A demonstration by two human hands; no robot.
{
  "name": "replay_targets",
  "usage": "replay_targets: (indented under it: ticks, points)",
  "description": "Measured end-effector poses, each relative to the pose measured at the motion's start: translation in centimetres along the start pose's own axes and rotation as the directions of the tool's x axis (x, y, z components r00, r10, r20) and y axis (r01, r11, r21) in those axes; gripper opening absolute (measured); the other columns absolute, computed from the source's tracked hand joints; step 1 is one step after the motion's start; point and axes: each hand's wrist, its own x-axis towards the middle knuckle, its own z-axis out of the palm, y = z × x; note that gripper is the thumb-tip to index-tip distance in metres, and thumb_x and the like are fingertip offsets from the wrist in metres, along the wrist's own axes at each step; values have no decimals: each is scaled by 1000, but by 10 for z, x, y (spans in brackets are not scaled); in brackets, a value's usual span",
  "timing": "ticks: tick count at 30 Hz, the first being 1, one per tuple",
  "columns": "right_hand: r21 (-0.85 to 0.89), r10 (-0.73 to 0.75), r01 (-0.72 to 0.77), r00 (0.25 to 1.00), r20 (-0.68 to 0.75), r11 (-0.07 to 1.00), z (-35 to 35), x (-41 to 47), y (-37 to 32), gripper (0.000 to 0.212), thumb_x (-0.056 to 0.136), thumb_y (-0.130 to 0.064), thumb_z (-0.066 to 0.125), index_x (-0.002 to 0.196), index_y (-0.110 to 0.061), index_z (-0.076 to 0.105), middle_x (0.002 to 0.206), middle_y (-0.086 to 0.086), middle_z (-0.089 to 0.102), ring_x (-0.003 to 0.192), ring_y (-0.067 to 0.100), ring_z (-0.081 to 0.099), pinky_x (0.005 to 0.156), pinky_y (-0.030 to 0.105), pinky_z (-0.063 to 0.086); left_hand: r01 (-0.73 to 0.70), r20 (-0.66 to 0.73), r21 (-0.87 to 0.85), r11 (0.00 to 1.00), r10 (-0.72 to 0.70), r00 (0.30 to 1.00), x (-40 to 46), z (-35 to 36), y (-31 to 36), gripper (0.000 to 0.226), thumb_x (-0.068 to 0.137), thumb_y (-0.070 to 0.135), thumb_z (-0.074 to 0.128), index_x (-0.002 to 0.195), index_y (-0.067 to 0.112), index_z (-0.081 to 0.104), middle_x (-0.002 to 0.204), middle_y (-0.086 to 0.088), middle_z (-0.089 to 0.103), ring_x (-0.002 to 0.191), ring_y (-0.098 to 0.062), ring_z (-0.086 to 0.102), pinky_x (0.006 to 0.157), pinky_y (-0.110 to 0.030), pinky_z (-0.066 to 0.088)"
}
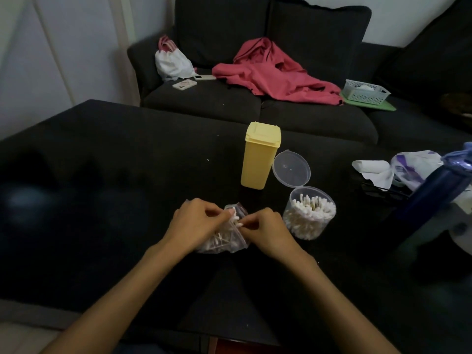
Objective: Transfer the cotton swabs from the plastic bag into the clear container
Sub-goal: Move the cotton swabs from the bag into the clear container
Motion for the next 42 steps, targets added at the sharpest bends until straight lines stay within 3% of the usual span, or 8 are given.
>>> replay_targets:
  ticks: [7,13,18,23,28,32,36,42]
  points:
    - [-19,-7,8,996,89,1000,-3,2,0,24,79,-11,71,100,-23,69,86,-4,70,81,4,66,82,28,56,59,60,-203,977,-47,997,5,6,-6,31,80,44,66,100,21,73,86,5,74,83,-4,69,87,-35,55]
    - [71,-83,84,996,-14,994,2,5,5,19,74,-21,76,93,-19,73,81,-1,74,77,6,69,79,33,57,104,100,-278,955,-79,992,9,9,-8,23,93,26,55,91,13,74,88,-2,74,84,-12,71,88,-39,55]
    - [136,-155,158,987,-30,978,3,2,4,22,78,-22,74,99,-18,73,80,-8,72,73,-2,67,69,17,55,196,224,-429,882,-106,969,7,3,-3,19,92,14,56,96,2,70,93,-9,73,81,-11,72,66,-17,55]
    - [316,-152,165,986,-66,934,0,1,3,20,80,-21,70,98,-12,73,87,1,74,80,7,70,73,22,56,203,208,-426,882,-122,970,6,-4,-10,19,91,19,59,103,8,69,102,-6,71,91,-13,69,69,-18,54]
    - [247,-129,124,992,4,961,-3,2,4,19,79,-21,72,95,-11,74,87,2,74,80,8,70,78,26,57,187,208,-392,901,-111,972,1,-1,-11,14,90,14,60,98,9,69,103,-9,70,95,-17,68,73,-19,56]
    - [246,-134,133,991,-11,960,-5,2,6,15,81,-18,70,95,-14,73,88,1,74,80,6,70,77,23,57,208,201,-397,894,-136,970,2,-1,-10,14,89,8,60,101,11,68,98,-5,70,87,-10,68,67,-15,55]
    - [223,-131,125,991,12,967,-7,3,4,14,81,-20,70,94,-15,72,87,3,74,79,8,70,77,27,57,123,143,-367,922,-75,987,3,3,-11,14,86,11,65,99,15,67,93,-3,71,83,-8,69,66,-17,53]
    - [176,-133,111,984,121,978,-10,5,1,15,77,-24,73,92,-26,70,90,1,74,82,7,70,79,27,57,70,179,-249,966,-25,984,1,10,-8,17,87,8,62,82,24,66,94,-9,70,91,-22,68,80,-38,56]
